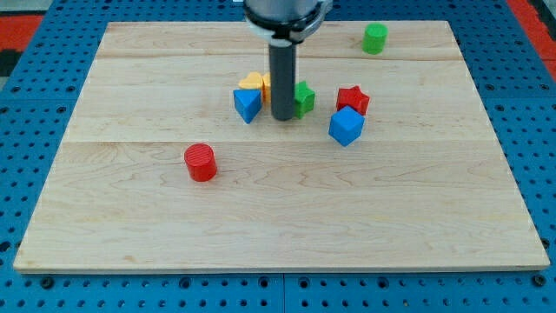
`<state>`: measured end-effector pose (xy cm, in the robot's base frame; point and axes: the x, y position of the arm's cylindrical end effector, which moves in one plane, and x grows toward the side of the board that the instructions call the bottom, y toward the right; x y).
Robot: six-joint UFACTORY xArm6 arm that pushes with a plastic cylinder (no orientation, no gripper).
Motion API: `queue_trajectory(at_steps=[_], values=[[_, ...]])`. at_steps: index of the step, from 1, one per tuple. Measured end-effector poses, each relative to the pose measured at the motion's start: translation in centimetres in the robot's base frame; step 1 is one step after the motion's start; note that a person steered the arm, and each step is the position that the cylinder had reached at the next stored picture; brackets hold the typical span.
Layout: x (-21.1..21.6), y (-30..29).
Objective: Push green star to the green circle
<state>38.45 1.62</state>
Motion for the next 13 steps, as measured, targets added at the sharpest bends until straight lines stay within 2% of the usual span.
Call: queue_trajectory(at_steps=[2, 4, 6, 7, 8, 9, 10, 11, 12, 13], values=[[-2.1, 3.9], [-7.4, 4.9], [-10.8, 3.6], [-11.3, 3.4], [-11.5, 0.1], [-13.1, -0.3], [-14.1, 3.8], [-14.2, 3.7], [-14.2, -1.9], [-18.5, 0.1]])
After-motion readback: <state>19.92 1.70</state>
